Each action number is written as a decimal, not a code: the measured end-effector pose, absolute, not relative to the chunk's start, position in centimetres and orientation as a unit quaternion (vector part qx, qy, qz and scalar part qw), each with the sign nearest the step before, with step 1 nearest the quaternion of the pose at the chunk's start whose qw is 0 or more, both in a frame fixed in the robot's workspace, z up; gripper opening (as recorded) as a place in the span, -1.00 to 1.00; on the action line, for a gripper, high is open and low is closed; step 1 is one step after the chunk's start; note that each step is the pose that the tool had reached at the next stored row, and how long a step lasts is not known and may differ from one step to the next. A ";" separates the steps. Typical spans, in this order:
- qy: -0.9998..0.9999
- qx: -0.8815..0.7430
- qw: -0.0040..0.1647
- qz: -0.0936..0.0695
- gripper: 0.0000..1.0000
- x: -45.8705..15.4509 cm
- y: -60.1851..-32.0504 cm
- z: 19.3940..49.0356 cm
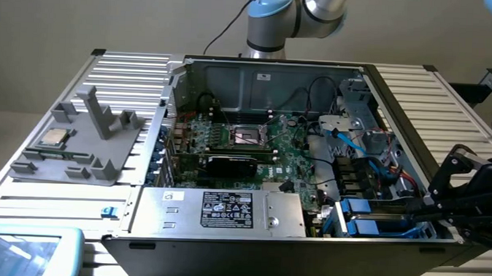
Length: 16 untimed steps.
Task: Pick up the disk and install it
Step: 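Insert the first disk wire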
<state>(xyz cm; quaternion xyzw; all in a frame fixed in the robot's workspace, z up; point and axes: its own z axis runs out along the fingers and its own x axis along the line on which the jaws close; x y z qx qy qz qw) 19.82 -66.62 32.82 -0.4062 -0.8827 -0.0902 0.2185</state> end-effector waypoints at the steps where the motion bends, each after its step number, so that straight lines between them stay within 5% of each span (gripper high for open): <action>1: -0.883 -0.406 0.218 -0.090 -0.69 19.8 -66.6 32.9; 11: -0.883 -0.408 0.215 -0.083 -0.70 19.7 -66.0 33.5; 16: -0.887 -0.416 0.195 -0.050 -0.70 19.6 -65.3 33.5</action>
